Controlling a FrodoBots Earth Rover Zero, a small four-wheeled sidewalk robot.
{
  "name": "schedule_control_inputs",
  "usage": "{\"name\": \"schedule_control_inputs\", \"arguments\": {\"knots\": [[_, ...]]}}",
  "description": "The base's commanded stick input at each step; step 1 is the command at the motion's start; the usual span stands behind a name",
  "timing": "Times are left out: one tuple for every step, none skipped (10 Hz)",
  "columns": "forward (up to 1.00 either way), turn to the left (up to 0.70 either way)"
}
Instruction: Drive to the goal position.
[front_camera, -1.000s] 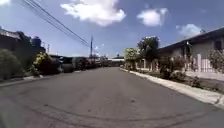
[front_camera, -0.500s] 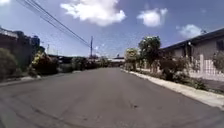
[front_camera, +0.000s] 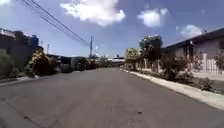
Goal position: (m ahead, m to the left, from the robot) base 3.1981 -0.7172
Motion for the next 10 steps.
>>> {"name": "schedule_control_inputs", "arguments": {"knots": [[0.45,0.00],[0.45,0.27],[0.45,0.27],[0.45,0.27],[0.45,0.27],[0.45,0.25],[0.45,0.22],[0.45,0.01],[0.45,0.00],[0.45,0.00]]}}
